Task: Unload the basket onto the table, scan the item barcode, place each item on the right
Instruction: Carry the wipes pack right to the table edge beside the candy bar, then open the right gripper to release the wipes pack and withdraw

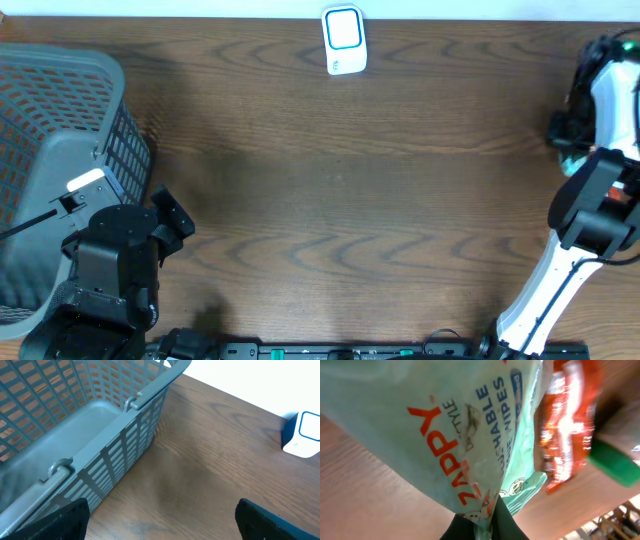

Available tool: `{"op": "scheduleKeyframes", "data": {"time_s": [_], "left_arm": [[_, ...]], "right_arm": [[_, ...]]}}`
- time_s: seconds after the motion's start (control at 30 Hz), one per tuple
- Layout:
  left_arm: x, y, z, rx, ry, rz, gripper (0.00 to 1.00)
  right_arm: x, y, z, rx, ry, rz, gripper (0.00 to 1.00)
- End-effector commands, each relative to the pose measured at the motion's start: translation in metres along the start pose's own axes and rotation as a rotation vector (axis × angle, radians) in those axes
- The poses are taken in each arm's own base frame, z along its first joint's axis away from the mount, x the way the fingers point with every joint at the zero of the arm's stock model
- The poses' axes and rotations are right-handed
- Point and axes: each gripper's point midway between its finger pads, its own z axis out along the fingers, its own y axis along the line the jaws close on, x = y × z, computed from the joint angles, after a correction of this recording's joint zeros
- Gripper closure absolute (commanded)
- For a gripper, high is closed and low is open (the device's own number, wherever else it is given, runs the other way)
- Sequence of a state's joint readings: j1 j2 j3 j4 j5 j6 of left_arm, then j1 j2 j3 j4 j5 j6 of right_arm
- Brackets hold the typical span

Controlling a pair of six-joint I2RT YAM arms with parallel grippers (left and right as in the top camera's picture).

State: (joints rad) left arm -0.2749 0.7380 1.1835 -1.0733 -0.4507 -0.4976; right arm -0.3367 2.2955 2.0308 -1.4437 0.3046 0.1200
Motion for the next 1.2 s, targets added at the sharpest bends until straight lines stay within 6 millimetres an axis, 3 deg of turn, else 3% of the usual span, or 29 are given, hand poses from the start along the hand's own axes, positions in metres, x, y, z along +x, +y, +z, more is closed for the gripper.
{"op": "scheduleKeyframes", "data": {"time_s": [0.0,0.17,0.37,0.47,0.53,0.67,0.87,1.03,1.17], "left_arm": [[-0.001,0.003,0.0,-0.015,-0.007,-0.004,0.07],[-0.001,0.003,0.0,-0.015,-0.007,-0.004,0.07],[-0.001,0.003,0.0,-0.015,-0.007,-0.004,0.07],[-0.001,0.003,0.0,-0.015,-0.007,-0.004,0.07],[-0.001,0.003,0.0,-0.015,-0.007,-0.004,0.07],[-0.001,0.003,0.0,-0.015,-0.007,-0.004,0.07],[-0.001,0.003,0.0,-0.015,-0.007,-0.003,0.07],[-0.001,0.003,0.0,-0.015,-0.007,-0.004,0.07],[-0.001,0.003,0.0,-0.015,-0.007,-0.004,0.07]], "right_arm": [[0.006,-0.001,0.022,0.082,0.018,0.072,0.99],[0.011,-0.03,0.049,0.295,-0.006,0.171,0.99],[0.012,-0.044,0.06,0.341,-0.015,0.207,0.98],[0.008,-0.039,0.06,0.29,-0.024,0.227,0.83],[0.0,-0.013,0.051,0.144,-0.039,0.156,0.01],[-0.005,0.01,0.013,0.034,-0.111,0.102,0.01],[0.006,0.049,-0.084,-0.181,-0.312,0.013,0.01],[0.042,0.061,-0.167,-0.241,-0.501,-0.087,0.01],[0.1,0.055,-0.215,-0.266,-0.572,-0.144,0.01]]}}
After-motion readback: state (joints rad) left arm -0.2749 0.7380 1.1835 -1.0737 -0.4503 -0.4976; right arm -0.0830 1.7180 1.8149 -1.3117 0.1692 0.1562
